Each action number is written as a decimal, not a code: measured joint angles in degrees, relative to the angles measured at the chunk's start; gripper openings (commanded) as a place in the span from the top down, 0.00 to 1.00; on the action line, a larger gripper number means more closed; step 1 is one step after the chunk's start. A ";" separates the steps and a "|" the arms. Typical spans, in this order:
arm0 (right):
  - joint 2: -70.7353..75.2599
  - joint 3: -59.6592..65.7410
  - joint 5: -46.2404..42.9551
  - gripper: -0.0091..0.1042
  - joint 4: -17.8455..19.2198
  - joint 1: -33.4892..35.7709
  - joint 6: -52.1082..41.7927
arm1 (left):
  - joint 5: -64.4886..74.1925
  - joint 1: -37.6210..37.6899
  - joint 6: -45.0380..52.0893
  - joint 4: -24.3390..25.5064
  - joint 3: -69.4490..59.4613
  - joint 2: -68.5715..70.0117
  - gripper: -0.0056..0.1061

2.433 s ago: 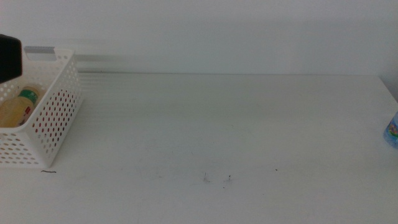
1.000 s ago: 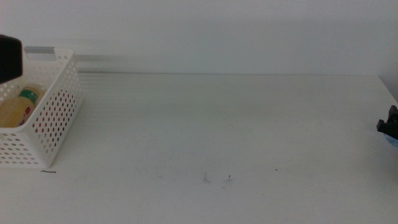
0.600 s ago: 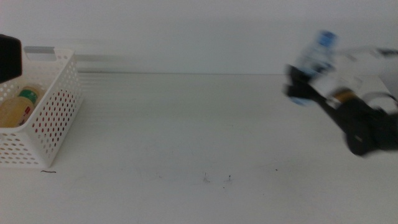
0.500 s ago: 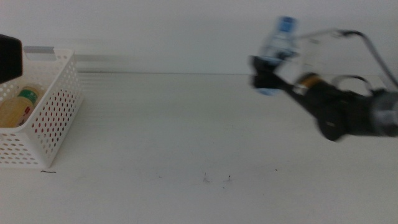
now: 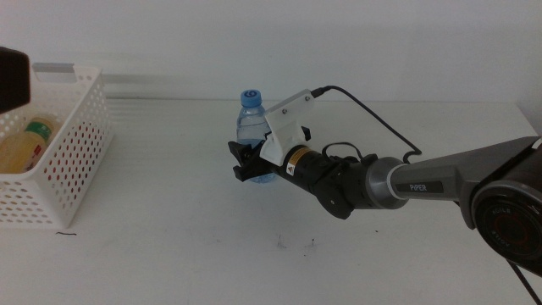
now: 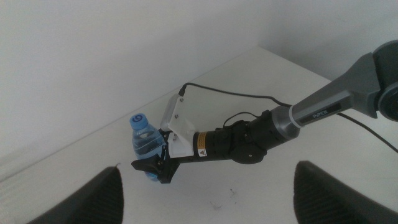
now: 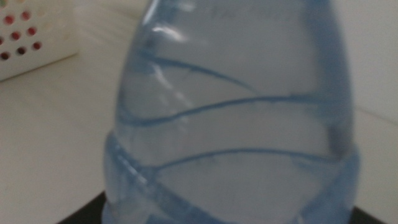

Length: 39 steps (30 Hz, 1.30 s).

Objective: Use arms to grab the bottles and put them into the dustbin to the left of the table.

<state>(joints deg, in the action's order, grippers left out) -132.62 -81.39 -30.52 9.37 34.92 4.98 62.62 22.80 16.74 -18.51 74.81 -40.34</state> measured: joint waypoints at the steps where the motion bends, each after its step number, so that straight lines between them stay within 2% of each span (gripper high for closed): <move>1: 0.00 -0.12 0.38 0.91 -0.11 0.07 0.00 | 0.00 0.00 0.00 0.00 0.00 0.00 0.11; 2: 0.00 -0.12 0.60 0.88 -0.11 0.07 0.00 | 0.00 0.00 0.00 0.00 0.00 0.00 0.11; 4: 0.00 -0.38 1.54 0.75 -0.24 0.22 0.00 | 0.00 0.00 0.00 0.00 0.00 0.00 0.11; 5: 0.00 -0.50 1.81 0.64 -0.35 0.22 0.00 | 0.00 0.00 0.00 0.00 0.00 0.00 0.11; 7: 0.00 -0.75 2.81 0.34 -0.45 0.27 0.00 | 0.00 0.00 0.00 0.11 0.00 0.00 0.11; 9: 0.11 -0.75 4.75 0.10 -0.57 0.36 0.00 | 0.00 0.00 0.00 0.09 0.00 0.00 0.11; 13: 3.01 2.10 11.38 0.11 -0.44 0.56 0.54 | 0.00 0.00 0.00 0.09 0.00 0.00 0.11; 16: 9.52 9.67 12.07 0.11 -0.55 0.56 0.54 | 0.00 0.00 0.00 0.09 0.00 0.00 0.11; 20: 24.66 23.83 13.95 0.11 -0.55 0.56 2.64 | 0.00 0.00 0.00 0.09 0.00 0.00 0.11; 22: 33.97 29.18 18.37 0.11 -0.55 0.80 4.17 | 0.00 0.00 0.00 0.09 0.00 0.00 0.11; 24: 44.52 31.80 26.56 0.11 -0.55 1.47 5.02 | 0.00 0.00 0.00 0.09 0.00 0.00 0.11; 29: 61.88 24.29 51.85 0.11 -0.93 1.98 5.42 | 0.00 0.00 0.00 0.09 0.00 0.00 0.11; 31: 64.56 16.99 63.67 0.11 -2.76 1.98 4.28 | 0.00 0.00 0.00 0.09 0.00 0.00 0.11; 34: 65.76 6.41 79.50 0.11 -7.62 1.98 0.88 | 0.00 0.00 0.00 0.09 0.00 0.00 0.11; 37: 65.85 1.82 85.56 0.11 -11.25 2.10 -0.61 | 0.00 0.00 0.00 0.09 0.00 0.00 0.11; 39: 65.85 1.17 86.57 0.11 -11.82 2.10 -1.03 | 0.00 0.00 0.00 0.09 0.00 0.00 0.11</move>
<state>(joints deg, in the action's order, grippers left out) -66.77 -80.22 56.05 -2.45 37.01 3.94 62.62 22.80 16.74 -18.42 74.81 -40.34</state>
